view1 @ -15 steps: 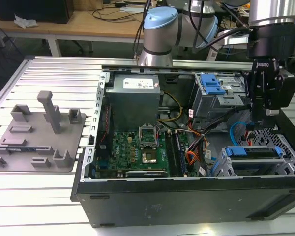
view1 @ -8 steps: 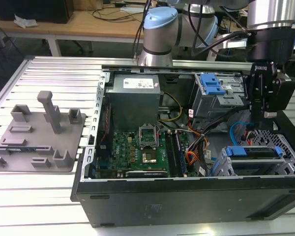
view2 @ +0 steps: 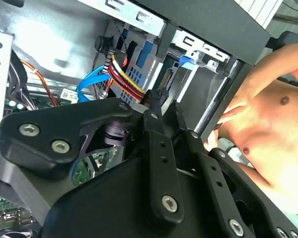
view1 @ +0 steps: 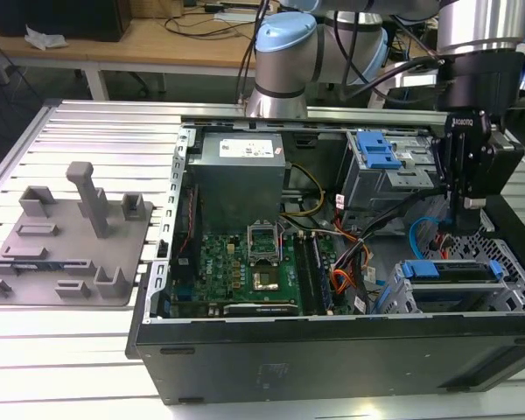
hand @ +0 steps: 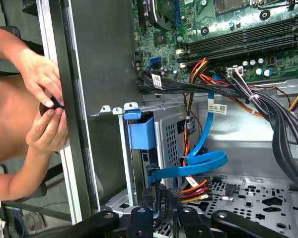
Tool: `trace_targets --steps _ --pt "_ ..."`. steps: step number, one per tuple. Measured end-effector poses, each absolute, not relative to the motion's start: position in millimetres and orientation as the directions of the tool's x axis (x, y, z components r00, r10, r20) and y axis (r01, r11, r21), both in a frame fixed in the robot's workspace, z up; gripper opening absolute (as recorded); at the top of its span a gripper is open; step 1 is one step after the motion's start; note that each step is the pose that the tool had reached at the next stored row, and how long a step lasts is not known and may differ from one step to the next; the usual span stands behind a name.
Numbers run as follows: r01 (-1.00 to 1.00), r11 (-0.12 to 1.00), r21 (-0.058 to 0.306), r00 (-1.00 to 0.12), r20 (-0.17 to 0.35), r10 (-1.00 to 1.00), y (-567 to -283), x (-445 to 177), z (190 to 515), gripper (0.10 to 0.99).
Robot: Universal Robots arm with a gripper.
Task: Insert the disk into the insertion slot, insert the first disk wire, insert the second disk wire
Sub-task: 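Insert the first disk wire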
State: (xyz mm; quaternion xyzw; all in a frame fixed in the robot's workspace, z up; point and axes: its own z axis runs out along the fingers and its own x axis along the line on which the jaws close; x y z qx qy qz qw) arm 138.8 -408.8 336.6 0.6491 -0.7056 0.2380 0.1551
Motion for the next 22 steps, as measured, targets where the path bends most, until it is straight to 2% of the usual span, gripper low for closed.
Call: trace_targets --steps 5,14,15,21,22 --pt "-0.990 0.036 -0.135 -0.103 0.532 -0.840 -397 139 333 0.255" --pt "-0.990 0.030 -0.135 -0.099 0.537 -0.838 -396 139 329 0.255" --pt "-0.990 0.029 -0.134 -0.098 0.538 -0.837 -396 139 329 0.176" --pt "-0.991 0.026 -0.131 -0.094 0.550 -0.830 -396 139 328 0.165" --pt "-0.996 0.026 -0.085 -0.069 0.554 -0.830 -396 144 328 0.165"
